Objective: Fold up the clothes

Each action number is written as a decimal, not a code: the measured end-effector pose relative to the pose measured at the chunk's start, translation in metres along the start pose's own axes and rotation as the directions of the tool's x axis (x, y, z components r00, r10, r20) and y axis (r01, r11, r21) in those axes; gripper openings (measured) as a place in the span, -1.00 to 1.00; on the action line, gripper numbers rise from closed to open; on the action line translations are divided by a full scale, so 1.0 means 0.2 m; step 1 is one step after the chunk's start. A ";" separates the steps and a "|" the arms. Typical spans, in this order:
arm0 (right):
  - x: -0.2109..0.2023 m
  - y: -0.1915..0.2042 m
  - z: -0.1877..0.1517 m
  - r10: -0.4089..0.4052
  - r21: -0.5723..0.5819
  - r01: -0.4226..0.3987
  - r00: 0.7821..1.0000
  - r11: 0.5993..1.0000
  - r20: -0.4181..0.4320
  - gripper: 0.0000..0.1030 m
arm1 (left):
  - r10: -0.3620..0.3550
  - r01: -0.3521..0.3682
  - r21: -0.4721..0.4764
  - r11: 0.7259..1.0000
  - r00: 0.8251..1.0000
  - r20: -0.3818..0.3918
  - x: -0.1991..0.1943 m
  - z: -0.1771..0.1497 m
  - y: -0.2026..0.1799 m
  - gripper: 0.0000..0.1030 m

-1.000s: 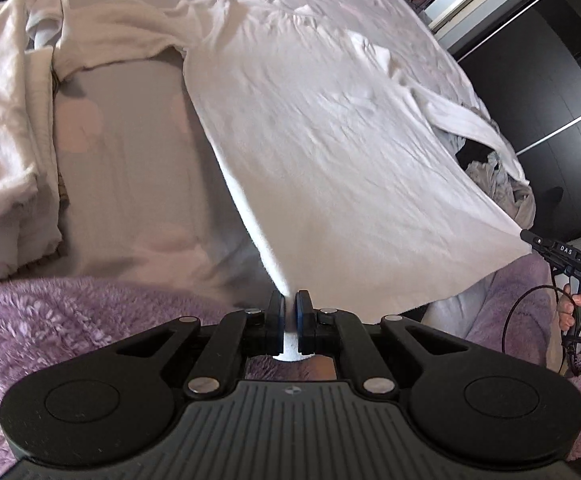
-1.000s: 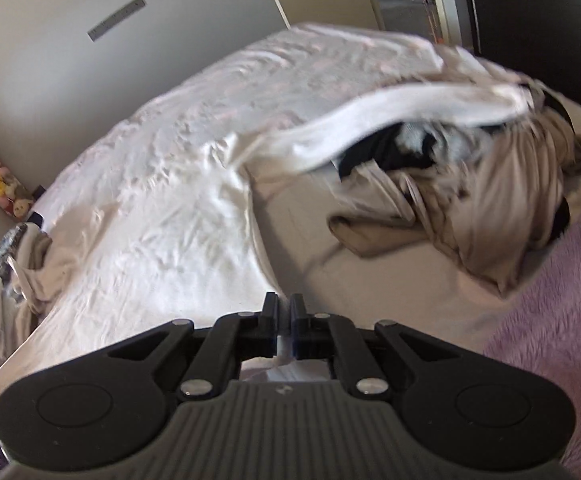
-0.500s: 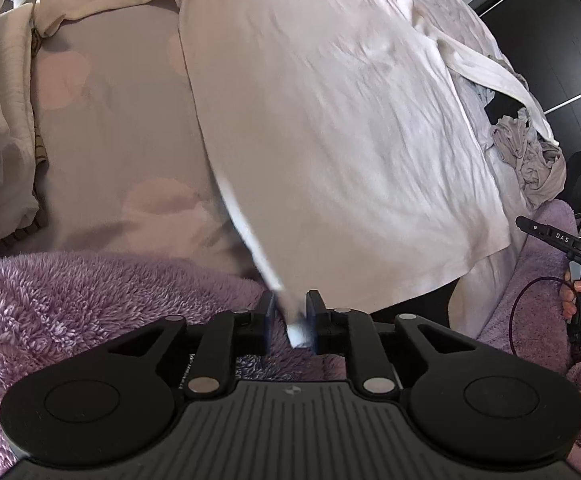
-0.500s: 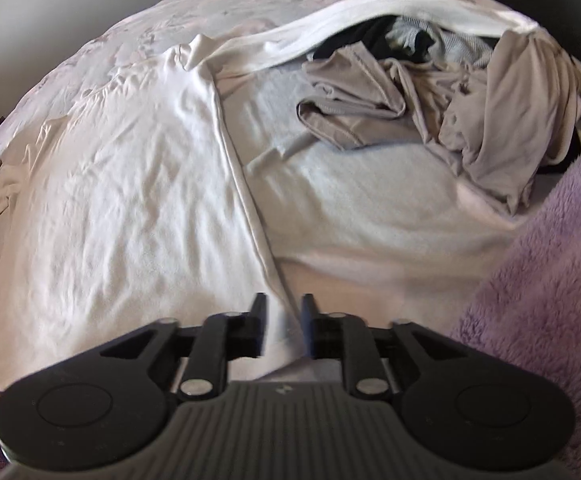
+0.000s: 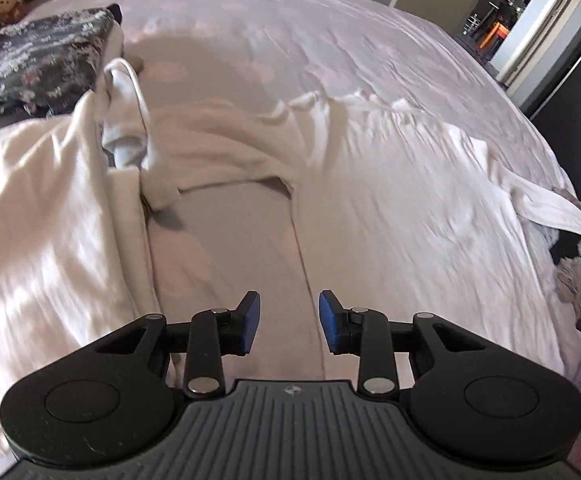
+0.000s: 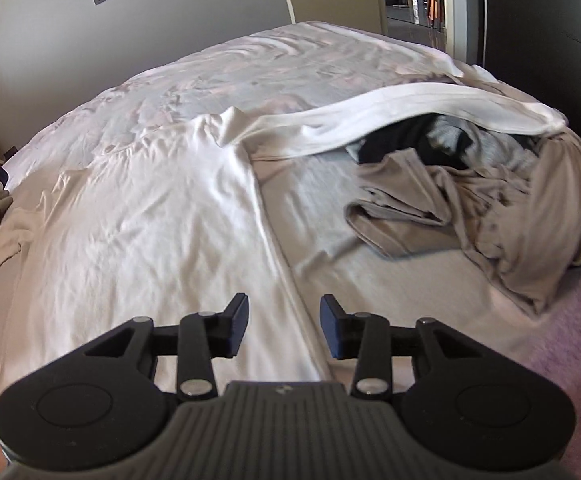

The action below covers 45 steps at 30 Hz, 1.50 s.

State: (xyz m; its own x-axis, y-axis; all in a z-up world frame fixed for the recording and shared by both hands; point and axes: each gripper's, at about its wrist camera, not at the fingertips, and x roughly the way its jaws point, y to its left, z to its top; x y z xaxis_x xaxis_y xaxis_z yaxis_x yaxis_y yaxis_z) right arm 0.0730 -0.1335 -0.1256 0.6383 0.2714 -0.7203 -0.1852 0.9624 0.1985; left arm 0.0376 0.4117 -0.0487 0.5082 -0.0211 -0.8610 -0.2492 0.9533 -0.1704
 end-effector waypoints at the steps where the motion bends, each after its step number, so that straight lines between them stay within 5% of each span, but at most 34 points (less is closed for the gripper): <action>1: 0.02 0.03 0.01 0.004 -0.007 -0.004 1.000 1.000 0.001 -0.15 | 0.035 -0.035 0.014 0.999 0.999 0.016 0.03 0.03 0.01 -0.43; 5: 0.10 0.12 0.05 0.023 -0.045 -0.023 1.000 0.999 -0.010 -0.08 | 0.163 -0.166 0.059 0.984 0.985 0.052 0.17 0.15 0.07 -0.43; 14: 0.30 0.26 0.10 0.041 -0.065 -0.045 0.998 0.997 -0.055 -0.06 | 0.257 -0.258 -0.002 0.966 0.964 0.062 0.43 0.27 0.26 -0.43; 17: 0.35 0.28 0.11 0.036 -0.067 -0.040 0.997 0.997 -0.064 -0.06 | 0.255 -0.256 0.001 0.967 0.964 0.080 0.44 0.29 0.29 -0.89; 19: 0.37 0.30 0.11 0.034 -0.069 -0.038 0.997 0.997 -0.063 -0.06 | 0.232 -0.234 0.002 0.972 0.967 0.100 0.42 0.30 0.30 -1.00; 25: 0.38 0.31 0.11 0.044 -0.072 -0.048 0.998 0.996 -0.053 -0.06 | 0.107 -0.108 -0.004 0.994 0.975 0.194 0.18 0.38 0.26 -1.00; 31: 0.33 0.32 0.08 0.076 -0.070 -0.078 0.996 0.995 -0.036 -0.03 | 0.198 -0.203 0.012 0.979 0.966 0.168 0.13 0.45 0.17 -1.00; 38: 0.28 0.29 0.05 0.075 -0.057 -0.076 0.997 0.995 -0.022 0.09 | 0.264 -0.264 -0.017 0.964 0.958 0.113 0.26 0.41 0.22 -0.64; 45: 0.30 0.30 0.03 0.069 -0.067 -0.071 0.997 0.995 -0.034 0.10 | 0.332 -0.331 -0.031 0.943 0.942 0.040 0.47 0.40 0.25 -0.63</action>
State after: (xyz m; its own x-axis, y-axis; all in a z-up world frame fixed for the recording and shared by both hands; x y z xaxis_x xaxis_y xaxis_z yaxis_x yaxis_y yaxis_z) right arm 0.1043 -0.0588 -0.1525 0.5985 0.3366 -0.7270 -0.2799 0.9381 0.2039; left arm 0.1384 0.4818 -0.1002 0.4293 0.3087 -0.8488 -0.4285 0.8969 0.1095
